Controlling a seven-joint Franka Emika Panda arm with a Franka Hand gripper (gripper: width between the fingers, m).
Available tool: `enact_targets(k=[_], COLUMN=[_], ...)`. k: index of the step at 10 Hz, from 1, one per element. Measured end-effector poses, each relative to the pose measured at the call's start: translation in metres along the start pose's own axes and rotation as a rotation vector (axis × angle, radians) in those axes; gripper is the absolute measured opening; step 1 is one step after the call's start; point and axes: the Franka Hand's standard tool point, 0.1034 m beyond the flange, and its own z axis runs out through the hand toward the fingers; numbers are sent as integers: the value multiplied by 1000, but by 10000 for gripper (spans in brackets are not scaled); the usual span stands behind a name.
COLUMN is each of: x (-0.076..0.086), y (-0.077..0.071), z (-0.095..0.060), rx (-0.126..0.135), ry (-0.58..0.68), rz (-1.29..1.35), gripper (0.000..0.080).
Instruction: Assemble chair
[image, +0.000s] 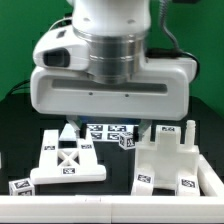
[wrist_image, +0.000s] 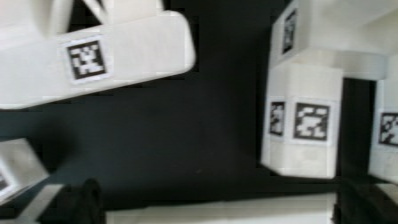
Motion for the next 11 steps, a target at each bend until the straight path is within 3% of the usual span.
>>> enact_targets(k=[4, 5, 8, 9, 11], x=[10, -2, -34, -36, -35], y=[1, 17, 70, 76, 72], z=[-1, 4, 7, 5, 7], rx=[4, 16, 11, 12, 13], ry=[322, 316, 282, 282, 281], rz=[4, 27, 81, 107, 110], gripper=[649, 649, 649, 649, 649])
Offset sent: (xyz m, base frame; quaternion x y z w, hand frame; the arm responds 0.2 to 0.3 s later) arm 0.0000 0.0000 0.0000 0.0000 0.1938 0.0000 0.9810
